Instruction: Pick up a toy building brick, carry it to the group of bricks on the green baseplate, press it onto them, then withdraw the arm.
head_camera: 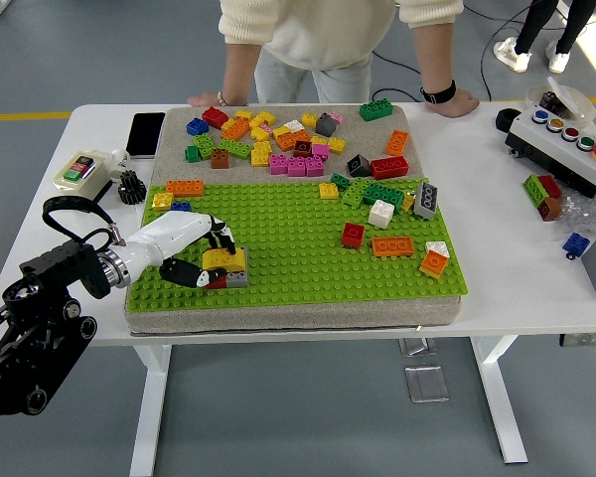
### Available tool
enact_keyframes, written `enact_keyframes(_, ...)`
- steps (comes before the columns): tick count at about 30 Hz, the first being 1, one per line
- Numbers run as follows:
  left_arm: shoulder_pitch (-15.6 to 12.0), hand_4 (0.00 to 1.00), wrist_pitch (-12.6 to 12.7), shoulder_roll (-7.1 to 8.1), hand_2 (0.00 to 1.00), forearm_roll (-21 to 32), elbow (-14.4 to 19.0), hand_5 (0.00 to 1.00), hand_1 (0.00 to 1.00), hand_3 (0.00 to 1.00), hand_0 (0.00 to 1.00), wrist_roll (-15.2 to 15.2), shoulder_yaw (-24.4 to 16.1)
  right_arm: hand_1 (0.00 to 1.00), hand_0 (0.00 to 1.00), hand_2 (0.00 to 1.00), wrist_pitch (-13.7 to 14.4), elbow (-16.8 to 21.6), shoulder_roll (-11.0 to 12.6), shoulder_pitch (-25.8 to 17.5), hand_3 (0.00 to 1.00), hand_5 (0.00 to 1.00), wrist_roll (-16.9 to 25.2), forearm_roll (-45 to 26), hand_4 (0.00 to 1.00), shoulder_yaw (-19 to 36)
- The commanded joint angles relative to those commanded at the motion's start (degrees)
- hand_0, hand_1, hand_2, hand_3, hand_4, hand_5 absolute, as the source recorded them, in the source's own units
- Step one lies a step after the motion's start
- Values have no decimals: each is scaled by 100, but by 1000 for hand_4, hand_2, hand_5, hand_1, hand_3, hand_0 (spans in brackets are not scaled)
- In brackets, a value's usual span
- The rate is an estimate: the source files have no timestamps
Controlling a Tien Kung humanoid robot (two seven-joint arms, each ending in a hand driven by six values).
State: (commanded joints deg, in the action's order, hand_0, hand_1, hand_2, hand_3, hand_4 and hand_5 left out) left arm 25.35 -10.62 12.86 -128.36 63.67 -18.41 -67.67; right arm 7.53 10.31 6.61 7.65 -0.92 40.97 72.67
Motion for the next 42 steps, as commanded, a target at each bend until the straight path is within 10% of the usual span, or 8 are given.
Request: enact_keyframes(42,126,756,-20,26,549,-2,-70,2,583,532,629,-39,61,635,729,684,-20,0,-4,14,621,492,-10,13,946,14)
